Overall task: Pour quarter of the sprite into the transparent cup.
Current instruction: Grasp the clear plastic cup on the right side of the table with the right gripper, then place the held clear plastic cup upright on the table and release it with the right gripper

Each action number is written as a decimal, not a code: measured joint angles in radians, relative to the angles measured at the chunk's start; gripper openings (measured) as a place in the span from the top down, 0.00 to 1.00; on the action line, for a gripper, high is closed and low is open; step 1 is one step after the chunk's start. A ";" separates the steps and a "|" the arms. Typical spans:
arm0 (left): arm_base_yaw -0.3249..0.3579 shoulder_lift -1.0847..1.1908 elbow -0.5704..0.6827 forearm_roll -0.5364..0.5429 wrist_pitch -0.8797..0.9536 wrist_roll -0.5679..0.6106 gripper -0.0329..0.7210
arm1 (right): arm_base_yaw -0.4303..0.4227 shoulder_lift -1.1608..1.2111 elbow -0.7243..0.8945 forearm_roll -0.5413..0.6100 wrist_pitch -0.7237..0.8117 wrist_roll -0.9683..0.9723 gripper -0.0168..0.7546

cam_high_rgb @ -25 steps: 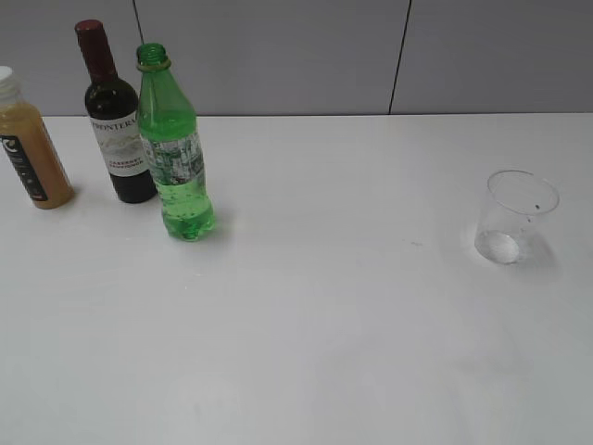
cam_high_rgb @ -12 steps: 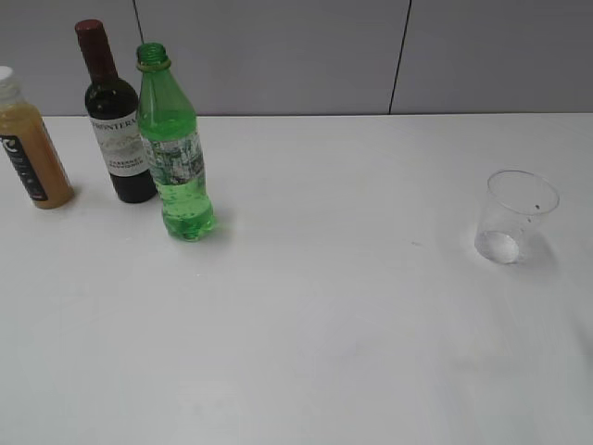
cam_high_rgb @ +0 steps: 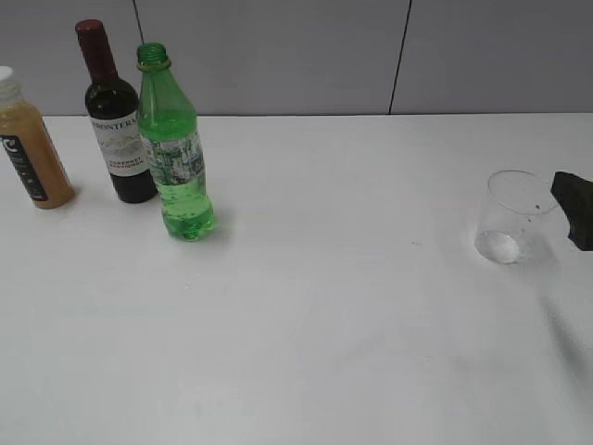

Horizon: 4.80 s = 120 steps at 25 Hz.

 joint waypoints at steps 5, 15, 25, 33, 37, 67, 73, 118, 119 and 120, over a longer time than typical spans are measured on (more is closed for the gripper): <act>0.000 0.000 0.000 0.000 0.000 0.000 0.64 | 0.000 0.111 0.002 -0.106 -0.157 0.021 0.11; 0.000 0.000 0.000 0.000 0.000 0.000 0.65 | 0.000 0.285 0.045 -0.142 -0.340 0.024 0.11; 0.000 0.000 0.000 0.000 0.000 0.000 0.65 | 0.000 0.469 0.062 -0.049 -0.500 0.025 0.11; 0.000 0.000 0.000 0.000 0.000 0.000 0.65 | 0.000 0.649 0.062 0.000 -0.524 0.026 0.11; 0.000 0.000 0.000 0.000 0.000 0.000 0.65 | 0.000 0.700 0.045 0.000 -0.524 0.026 0.11; 0.000 0.000 0.000 0.000 0.000 0.000 0.65 | 0.000 0.904 -0.204 -0.007 -0.532 0.088 0.12; 0.000 0.000 0.000 0.000 0.000 0.000 0.65 | 0.000 0.947 -0.253 -0.007 -0.552 0.109 0.12; 0.000 0.000 0.000 0.000 0.000 0.000 0.65 | 0.000 0.853 -0.319 -0.608 -0.538 0.070 0.29; 0.000 0.000 0.000 0.000 0.000 0.000 0.65 | 0.000 0.853 -0.327 -0.691 -0.538 0.070 0.29; 0.000 0.000 0.000 0.000 0.000 0.000 0.65 | 0.000 0.852 -0.338 -0.756 -0.538 0.070 0.29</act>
